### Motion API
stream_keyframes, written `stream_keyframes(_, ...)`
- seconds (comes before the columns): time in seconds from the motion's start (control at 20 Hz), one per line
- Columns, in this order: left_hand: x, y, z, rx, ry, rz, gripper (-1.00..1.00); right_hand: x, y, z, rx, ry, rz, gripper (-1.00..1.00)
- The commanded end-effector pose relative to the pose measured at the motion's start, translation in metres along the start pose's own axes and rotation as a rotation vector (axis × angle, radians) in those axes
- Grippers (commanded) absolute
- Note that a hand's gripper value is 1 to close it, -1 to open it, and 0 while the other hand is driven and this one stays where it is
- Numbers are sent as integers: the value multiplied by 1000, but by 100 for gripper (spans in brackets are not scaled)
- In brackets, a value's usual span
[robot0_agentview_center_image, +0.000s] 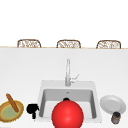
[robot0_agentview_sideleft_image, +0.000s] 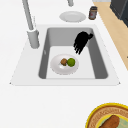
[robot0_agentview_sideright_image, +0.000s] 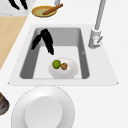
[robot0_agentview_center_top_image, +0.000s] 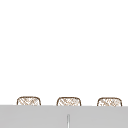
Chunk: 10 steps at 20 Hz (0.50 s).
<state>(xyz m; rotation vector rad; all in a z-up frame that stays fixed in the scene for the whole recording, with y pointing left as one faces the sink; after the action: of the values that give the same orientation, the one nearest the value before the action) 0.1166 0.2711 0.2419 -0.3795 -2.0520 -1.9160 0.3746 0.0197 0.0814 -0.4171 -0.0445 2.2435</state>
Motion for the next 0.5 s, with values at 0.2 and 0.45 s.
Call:
stream_keyframes(0.2,0,0,0,0,0,0,0,7,0,-22,-196,15,127,-100)
stream_keyframes(0.45,0,0,0,0,0,0,0,2,10,-23,-208,-40,168,-100)
